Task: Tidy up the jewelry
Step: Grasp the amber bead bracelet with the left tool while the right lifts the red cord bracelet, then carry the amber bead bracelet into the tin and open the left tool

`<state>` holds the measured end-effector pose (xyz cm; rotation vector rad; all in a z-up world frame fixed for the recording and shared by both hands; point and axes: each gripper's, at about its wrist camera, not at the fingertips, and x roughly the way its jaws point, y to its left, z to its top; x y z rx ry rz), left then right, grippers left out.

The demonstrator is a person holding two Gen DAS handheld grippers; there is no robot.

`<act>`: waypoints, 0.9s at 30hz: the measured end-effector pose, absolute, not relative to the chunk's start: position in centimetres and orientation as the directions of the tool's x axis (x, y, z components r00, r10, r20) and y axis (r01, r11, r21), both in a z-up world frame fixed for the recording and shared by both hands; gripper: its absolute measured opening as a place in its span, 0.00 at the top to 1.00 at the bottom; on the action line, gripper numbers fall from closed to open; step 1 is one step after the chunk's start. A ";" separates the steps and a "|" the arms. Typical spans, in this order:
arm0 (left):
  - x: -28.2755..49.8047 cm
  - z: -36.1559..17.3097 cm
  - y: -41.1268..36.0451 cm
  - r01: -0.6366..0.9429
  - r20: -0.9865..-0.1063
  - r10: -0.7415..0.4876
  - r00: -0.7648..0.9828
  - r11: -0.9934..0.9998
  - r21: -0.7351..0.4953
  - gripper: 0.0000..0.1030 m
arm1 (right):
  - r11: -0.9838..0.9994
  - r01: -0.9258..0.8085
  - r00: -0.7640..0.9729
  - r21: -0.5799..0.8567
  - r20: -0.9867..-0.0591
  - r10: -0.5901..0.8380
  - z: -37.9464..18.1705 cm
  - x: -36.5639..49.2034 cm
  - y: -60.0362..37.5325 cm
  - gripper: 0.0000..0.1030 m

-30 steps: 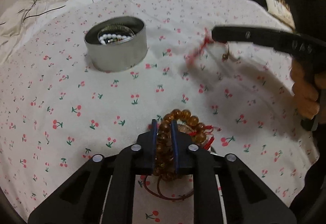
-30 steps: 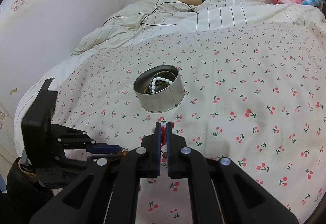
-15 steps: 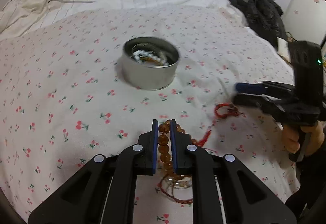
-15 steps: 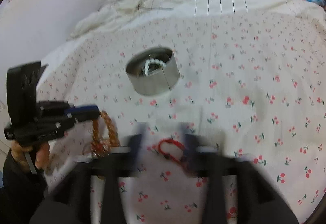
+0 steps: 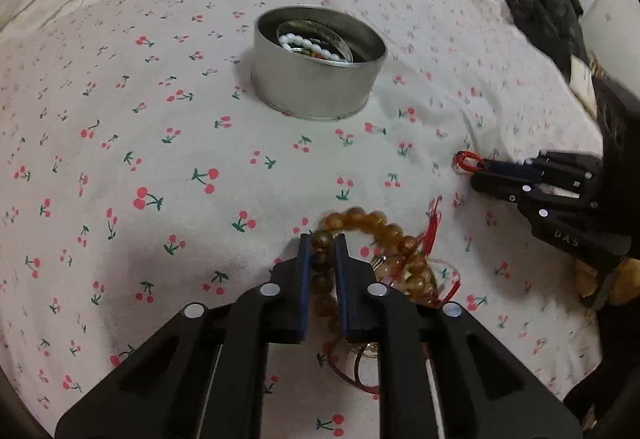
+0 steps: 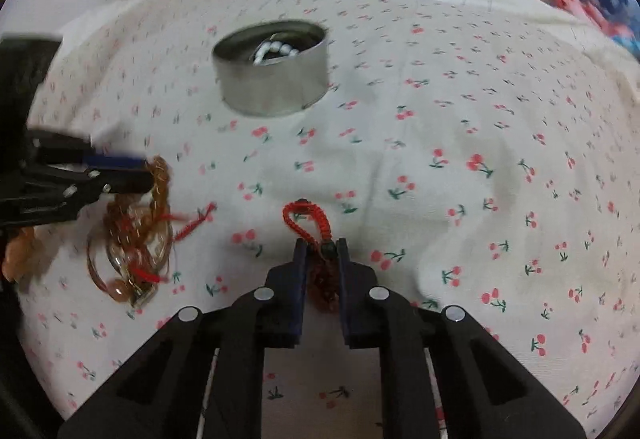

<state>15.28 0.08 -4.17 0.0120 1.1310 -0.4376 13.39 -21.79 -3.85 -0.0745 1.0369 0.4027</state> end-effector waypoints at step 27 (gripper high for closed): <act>19.4 7.8 -2.6 0.308 -0.728 -0.395 0.561 0.915 -0.259 0.90 | 0.762 -0.274 0.563 0.587 -0.544 0.622 2.2 13.7 -26.9 0.86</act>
